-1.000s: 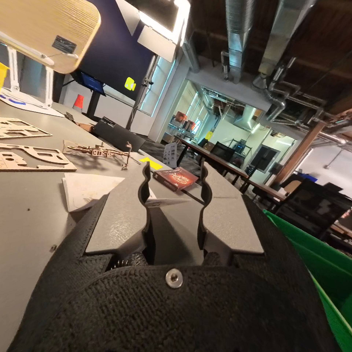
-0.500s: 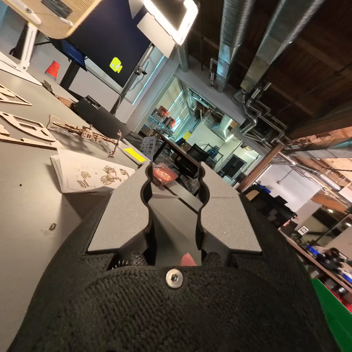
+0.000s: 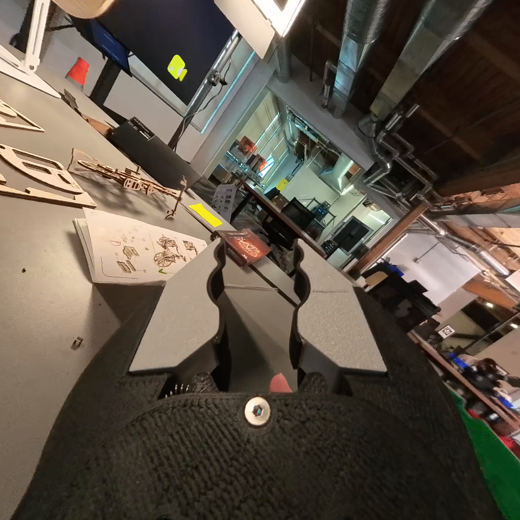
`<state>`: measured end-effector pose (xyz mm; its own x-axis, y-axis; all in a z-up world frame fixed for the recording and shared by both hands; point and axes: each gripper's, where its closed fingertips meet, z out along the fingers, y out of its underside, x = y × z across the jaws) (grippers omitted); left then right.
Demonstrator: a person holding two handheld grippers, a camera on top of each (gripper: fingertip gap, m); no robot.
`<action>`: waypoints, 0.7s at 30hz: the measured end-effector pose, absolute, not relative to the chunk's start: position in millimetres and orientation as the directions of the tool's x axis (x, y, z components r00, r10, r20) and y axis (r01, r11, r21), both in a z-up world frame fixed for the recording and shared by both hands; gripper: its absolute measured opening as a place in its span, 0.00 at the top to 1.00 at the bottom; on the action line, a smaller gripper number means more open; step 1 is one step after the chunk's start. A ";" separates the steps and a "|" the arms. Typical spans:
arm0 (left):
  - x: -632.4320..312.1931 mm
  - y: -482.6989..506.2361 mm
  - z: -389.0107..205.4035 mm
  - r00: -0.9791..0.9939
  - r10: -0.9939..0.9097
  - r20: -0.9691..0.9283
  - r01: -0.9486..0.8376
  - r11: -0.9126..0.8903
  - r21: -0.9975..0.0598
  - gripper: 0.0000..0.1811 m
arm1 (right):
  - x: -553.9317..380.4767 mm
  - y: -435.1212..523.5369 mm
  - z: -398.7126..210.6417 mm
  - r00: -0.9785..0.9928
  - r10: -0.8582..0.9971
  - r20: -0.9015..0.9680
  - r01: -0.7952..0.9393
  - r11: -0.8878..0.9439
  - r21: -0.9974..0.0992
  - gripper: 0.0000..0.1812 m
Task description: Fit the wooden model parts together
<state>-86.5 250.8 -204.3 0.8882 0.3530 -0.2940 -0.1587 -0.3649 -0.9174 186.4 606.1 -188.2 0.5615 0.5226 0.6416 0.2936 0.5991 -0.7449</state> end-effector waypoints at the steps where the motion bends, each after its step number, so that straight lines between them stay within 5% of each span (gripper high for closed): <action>1: -87.6 252.2 -202.9 0.888 0.355 -0.294 -0.162 -0.356 -0.920 0.42 | 187.0 607.2 -189.9 0.562 0.533 0.633 0.291 0.589 -0.754 0.74; 13: -97.8 272.7 -223.7 0.920 0.295 -0.258 -0.139 -0.369 -0.919 0.37 | 196.4 618.5 -197.2 0.591 0.504 0.630 0.355 0.539 -0.764 0.76; 21: -83.9 276.6 -189.3 0.937 0.274 -0.218 -0.203 -0.083 -0.976 0.41 | 194.1 618.2 -195.2 0.593 0.529 0.608 0.330 0.529 -0.782 0.77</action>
